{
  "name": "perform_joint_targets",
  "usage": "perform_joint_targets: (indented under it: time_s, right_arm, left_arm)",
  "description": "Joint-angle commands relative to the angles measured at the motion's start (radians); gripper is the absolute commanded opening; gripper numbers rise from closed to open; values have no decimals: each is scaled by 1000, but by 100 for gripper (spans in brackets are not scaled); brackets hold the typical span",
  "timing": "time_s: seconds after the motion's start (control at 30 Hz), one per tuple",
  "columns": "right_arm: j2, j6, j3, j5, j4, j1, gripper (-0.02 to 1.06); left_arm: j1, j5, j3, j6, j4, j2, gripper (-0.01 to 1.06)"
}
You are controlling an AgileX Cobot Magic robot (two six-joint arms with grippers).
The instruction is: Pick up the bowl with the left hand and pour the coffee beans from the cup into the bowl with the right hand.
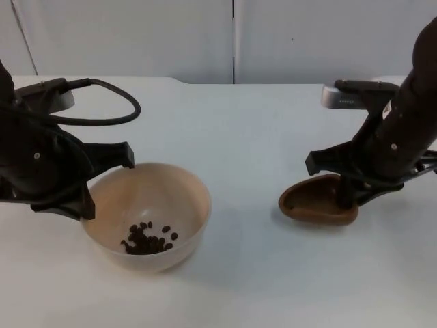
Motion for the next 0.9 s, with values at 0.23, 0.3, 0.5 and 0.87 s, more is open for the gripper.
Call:
perform_joint_targets:
  time_s: [0.23,0.3,0.5,0.87]
  right_arm:
    - [46,8,2,-17,11,-5,0]
    - [60,8,2,-17,11,-5,0]
    - [71,8,2,-15,11,-5,0]
    - [71,8,2,-11,26,-3,0]
  left_arm:
    - [2,-15,4,1,7,2,0]
    - [2,-10,4,1,7,2,0]
    - [2,-13,4,1,9,2,0]
    - [2,-25,4,1,13,2,0]
